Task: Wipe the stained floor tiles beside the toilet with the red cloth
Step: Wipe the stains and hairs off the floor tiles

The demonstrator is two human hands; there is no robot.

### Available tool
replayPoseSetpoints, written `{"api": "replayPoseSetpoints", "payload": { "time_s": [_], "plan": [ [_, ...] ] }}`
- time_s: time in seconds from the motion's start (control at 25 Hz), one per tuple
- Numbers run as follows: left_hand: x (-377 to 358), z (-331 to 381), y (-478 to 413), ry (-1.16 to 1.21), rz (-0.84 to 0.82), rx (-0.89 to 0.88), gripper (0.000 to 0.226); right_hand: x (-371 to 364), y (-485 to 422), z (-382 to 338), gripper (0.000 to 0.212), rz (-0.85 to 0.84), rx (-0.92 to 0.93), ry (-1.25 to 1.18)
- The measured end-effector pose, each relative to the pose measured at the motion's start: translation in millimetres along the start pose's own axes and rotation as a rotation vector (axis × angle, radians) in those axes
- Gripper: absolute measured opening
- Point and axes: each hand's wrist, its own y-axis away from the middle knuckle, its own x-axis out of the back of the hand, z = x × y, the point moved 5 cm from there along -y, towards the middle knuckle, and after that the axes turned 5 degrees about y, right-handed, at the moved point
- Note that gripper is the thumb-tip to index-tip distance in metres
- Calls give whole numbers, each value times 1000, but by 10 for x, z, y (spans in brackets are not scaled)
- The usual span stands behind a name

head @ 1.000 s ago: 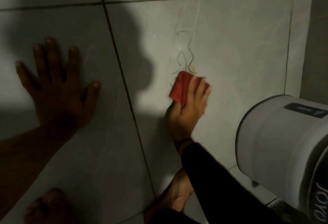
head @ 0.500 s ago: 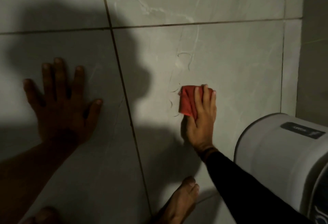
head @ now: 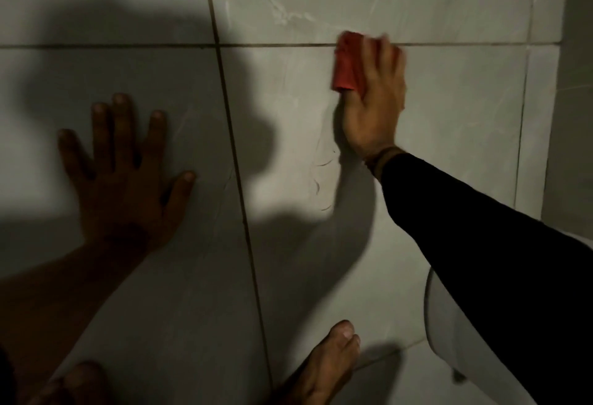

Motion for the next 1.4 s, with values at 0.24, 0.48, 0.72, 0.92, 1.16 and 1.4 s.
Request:
{"api": "replayPoseSetpoints", "payload": {
  "time_s": [0.24, 0.48, 0.72, 0.92, 1.16, 1.4],
  "plan": [
    [13, 26, 13, 1, -11, 12, 89, 34, 626, 138, 77, -160, 348, 81],
    [21, 6, 23, 16, -23, 17, 88, -336, 1482, -260, 69, -304, 355, 131],
    [24, 17, 3, 6, -45, 18, 89, -180, 1405, 115, 70, -144, 1, 56],
    [39, 10, 30, 17, -38, 29, 88, -230, 2572, 155, 72, -342, -13, 130],
    [47, 18, 44, 13, -44, 28, 88, -306, 2685, -136, 47, -259, 114, 19],
    [74, 49, 12, 3, -44, 20, 88, 175, 1126, 491, 68, 26, -275, 59]
  ]
}}
